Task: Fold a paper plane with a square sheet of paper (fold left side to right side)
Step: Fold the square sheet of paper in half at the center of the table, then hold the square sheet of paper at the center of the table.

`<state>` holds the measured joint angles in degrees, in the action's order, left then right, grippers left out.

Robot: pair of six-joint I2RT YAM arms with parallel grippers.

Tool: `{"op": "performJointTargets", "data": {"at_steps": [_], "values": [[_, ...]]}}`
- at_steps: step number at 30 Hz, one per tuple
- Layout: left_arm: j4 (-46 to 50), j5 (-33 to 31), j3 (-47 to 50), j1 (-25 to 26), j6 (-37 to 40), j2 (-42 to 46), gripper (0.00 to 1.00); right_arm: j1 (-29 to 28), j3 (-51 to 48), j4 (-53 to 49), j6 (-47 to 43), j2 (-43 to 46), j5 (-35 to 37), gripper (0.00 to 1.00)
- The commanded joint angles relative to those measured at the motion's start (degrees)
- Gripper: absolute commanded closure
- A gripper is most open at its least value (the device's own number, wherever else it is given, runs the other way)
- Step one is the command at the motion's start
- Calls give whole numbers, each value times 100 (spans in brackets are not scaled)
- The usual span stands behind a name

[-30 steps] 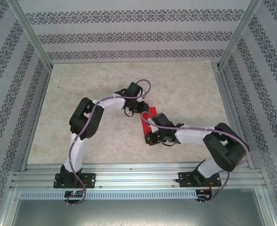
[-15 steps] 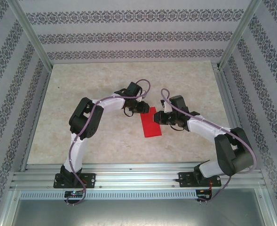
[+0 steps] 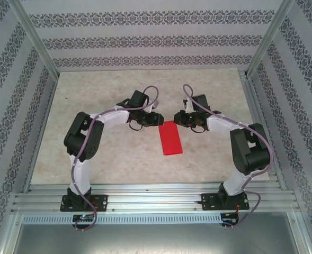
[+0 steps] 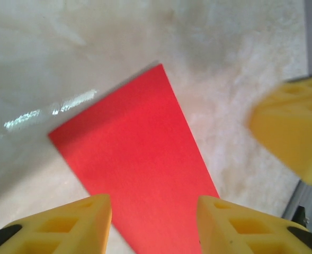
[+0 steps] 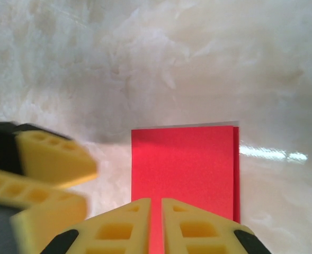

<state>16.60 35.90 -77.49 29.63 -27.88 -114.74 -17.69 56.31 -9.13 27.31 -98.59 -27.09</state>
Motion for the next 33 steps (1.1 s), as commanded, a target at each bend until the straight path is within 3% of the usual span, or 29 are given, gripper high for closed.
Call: {"op": "performJointTargets", "data": {"at_steps": [1,8,13,23,33], "values": [[-822,386,593,-38,-203,433,57,-226,405,-26,129,-383,-211,87],[-2631,833,1588,55,-1126,320,62,-445,942,-105,169,-1076,-230,87],[-3085,808,1703,231,-1341,73,63,-541,1268,-403,97,-1530,-143,87],[-3174,627,1642,403,-1306,-183,66,-595,1550,-1041,-107,-1981,273,87],[-2041,362,1508,658,-628,-323,67,-604,1488,-1083,-85,-1976,353,87]]}}
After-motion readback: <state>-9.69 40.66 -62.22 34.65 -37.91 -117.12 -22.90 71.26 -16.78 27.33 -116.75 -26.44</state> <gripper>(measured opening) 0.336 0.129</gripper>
